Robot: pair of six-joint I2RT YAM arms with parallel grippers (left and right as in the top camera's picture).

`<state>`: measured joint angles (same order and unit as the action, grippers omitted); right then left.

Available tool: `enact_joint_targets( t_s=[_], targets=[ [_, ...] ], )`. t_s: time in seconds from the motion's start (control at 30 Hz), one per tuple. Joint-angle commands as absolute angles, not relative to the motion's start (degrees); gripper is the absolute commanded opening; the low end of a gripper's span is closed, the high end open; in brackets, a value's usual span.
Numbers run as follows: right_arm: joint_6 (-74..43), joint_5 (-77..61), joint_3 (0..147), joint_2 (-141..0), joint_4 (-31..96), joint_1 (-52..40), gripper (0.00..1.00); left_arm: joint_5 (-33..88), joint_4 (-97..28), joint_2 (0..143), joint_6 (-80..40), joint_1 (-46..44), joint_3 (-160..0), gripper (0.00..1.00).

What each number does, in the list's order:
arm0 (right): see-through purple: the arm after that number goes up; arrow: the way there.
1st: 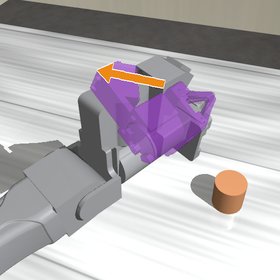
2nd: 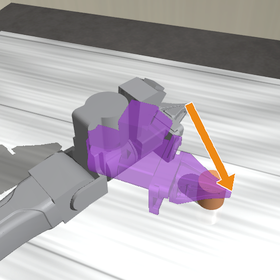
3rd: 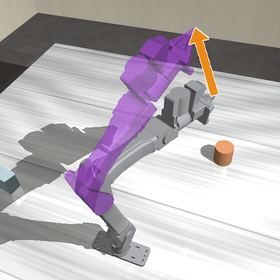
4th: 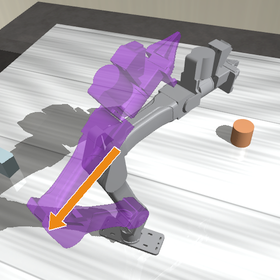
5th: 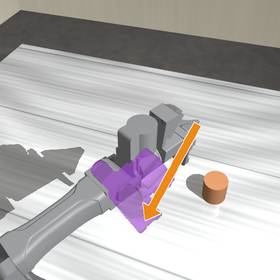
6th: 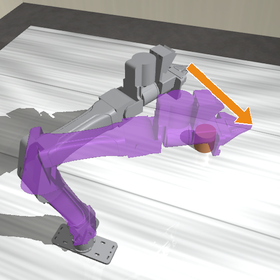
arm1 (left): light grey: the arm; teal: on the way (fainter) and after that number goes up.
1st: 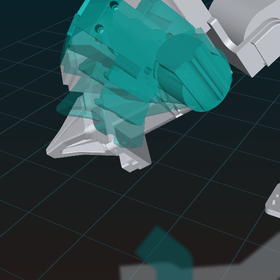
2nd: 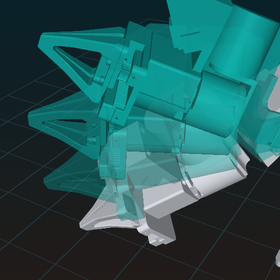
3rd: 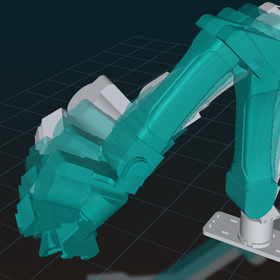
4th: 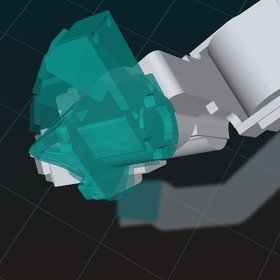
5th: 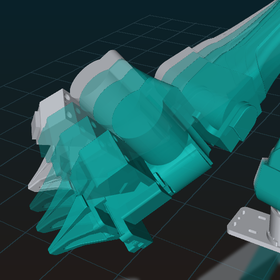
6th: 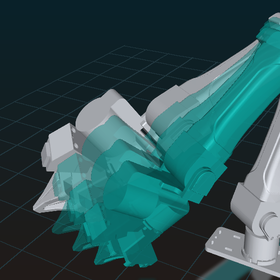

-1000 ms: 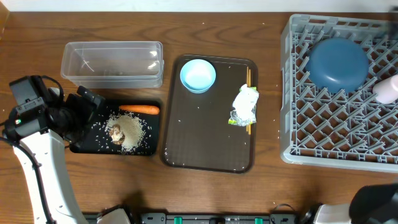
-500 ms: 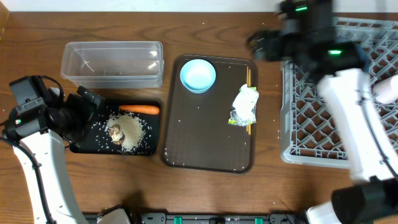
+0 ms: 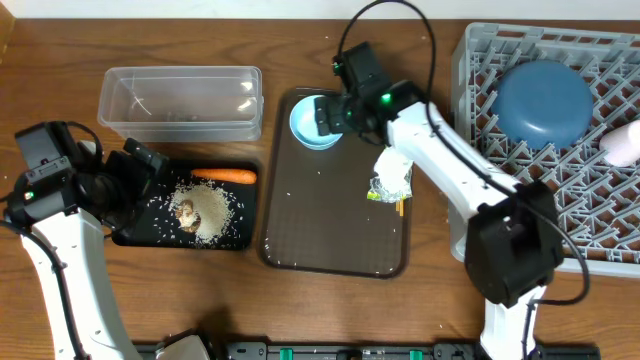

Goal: Sort waste into correct bins and load items into the dishwasher rack
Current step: 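Move the right gripper left to the brown tray and grasp the light-blue bowl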

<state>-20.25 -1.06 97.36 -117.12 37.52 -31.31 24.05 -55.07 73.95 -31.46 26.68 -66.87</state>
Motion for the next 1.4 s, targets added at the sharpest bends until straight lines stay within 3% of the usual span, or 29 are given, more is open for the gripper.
enact_joint_targets(
  t_s=[0.0, 0.23, 0.67, 0.83, 1.37],
  targets=[
    [-21.21, -1.74, 97.49, -118.56, 36.62, -33.12, 0.92, 24.4, -55.18, 73.97, -30.7, 26.98, -67.42, 0.98],
    [-21.1, -2.81, 97.49, -118.63, 34.96, -35.09, 0.9, 24.4, -55.18, 73.97, -30.7, 26.98, -67.42, 0.98],
    [-6.02, -1.5, 97.49, -122.89, 30.35, -39.75, 0.84, 24.4, -55.18, 73.97, -30.7, 26.98, -67.42, 0.98],
    [-5.13, -1.3, 97.49, -124.51, 29.5, -39.68, 0.72, 24.4, -55.18, 73.97, -30.7, 26.98, -67.42, 0.98],
    [-2.66, 2.83, 97.49, -129.51, 30.92, -39.86, 0.62, 24.4, -55.18, 73.97, -30.7, 26.98, -67.42, 0.98]
  ],
)
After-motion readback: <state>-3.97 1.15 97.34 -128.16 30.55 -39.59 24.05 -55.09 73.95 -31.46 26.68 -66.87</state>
